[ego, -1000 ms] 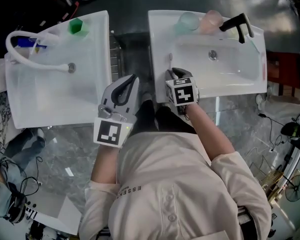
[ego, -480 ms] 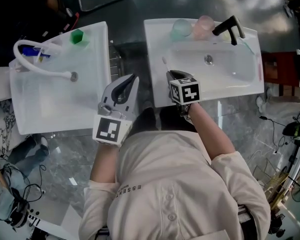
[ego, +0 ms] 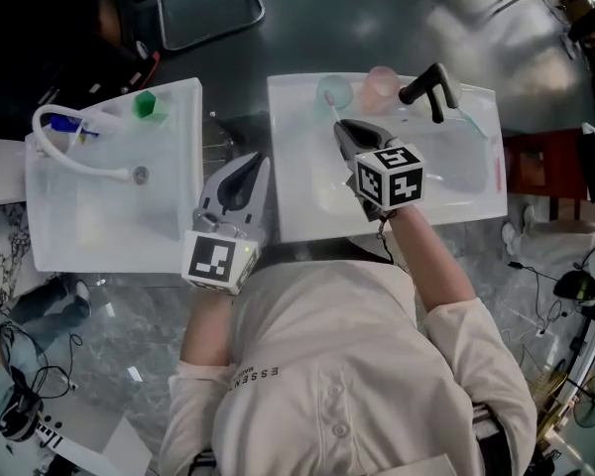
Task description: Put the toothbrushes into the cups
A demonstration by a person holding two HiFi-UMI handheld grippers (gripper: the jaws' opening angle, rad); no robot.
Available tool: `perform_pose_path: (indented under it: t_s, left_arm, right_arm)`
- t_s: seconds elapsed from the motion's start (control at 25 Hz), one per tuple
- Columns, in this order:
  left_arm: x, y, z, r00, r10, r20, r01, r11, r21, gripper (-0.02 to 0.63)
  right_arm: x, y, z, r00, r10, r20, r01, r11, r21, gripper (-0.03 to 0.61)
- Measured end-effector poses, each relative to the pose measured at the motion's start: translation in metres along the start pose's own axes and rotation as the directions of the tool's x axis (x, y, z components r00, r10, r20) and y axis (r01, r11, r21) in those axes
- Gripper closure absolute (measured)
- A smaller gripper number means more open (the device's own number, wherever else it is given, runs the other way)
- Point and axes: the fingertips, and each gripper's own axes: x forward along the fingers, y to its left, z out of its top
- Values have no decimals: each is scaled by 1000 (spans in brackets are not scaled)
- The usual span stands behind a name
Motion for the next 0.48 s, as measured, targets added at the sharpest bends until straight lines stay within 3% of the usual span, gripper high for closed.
perform_pose_path:
  t_s: [0.12, 0.28, 0.48]
  left_arm:
    - [18, -6, 6, 999, 36, 2, -36, 999, -8, 609]
    - [39, -11, 8, 996, 87, -13, -87, 996, -27, 611]
    - [53, -11, -10, 989, 130, -65, -132, 991, -35, 610]
  right_arm:
    - [-4, -10, 43, 989, 97, 114, -93, 995, -41, 532]
    - [1, -22, 86, 955, 223, 194, -202, 972, -122, 532]
    - [15, -19, 111, 881, 369, 296, -327, 927, -184, 532]
